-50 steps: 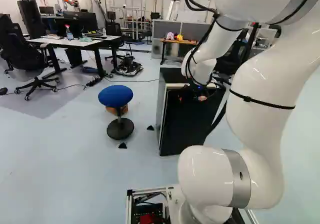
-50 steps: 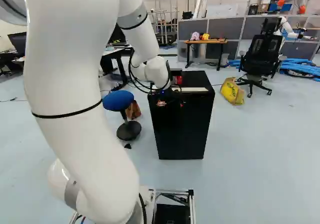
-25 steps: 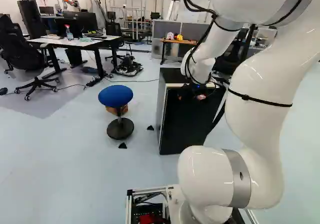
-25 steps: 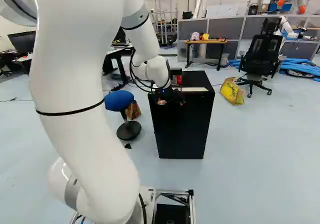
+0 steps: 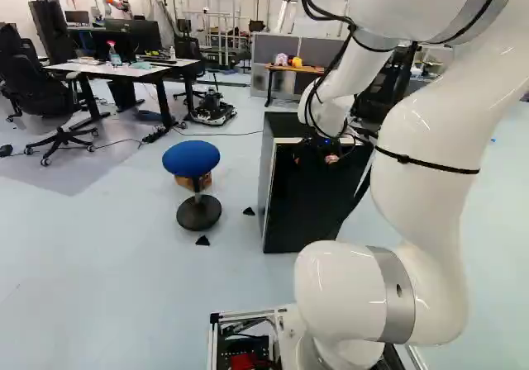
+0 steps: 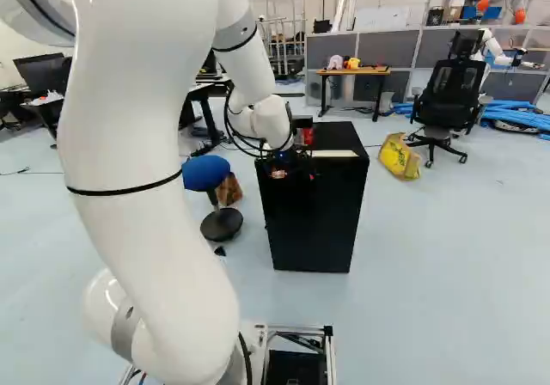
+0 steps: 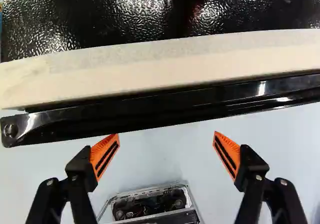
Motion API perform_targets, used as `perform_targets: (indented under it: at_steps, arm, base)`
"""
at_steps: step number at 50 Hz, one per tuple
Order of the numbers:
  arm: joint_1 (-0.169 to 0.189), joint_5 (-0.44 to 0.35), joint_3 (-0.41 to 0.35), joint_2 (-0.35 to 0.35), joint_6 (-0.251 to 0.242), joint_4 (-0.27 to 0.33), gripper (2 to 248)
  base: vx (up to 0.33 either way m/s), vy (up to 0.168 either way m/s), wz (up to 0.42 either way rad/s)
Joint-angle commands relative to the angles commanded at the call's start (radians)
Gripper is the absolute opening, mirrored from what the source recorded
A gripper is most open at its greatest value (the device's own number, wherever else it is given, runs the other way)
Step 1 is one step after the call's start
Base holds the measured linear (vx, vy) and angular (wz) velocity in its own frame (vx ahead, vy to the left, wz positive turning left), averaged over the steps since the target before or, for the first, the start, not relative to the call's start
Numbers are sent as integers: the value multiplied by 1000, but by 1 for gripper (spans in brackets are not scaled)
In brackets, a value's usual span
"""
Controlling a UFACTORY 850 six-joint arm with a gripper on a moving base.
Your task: Grab a drink from the fridge
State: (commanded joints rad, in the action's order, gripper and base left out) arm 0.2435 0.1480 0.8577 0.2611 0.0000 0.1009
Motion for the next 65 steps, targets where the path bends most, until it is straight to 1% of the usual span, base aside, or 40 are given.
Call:
perform_targets:
  at_steps: [11, 27, 38, 55, 65]
  arm:
    - [0, -16, 0, 0, 0, 0, 247]
    - [0, -70, 0, 0, 0, 0, 247]
    - [0, -70, -6, -5, 0, 0, 247]
    - [-3, -70, -85, -72, 0, 0, 247]
    - [3, -86, -136, -116, 0, 0, 247]
  base:
    - [0, 0, 0]
    - [0, 0, 0]
    - [0, 0, 0]
    - [0, 0, 0]
    - [0, 0, 0]
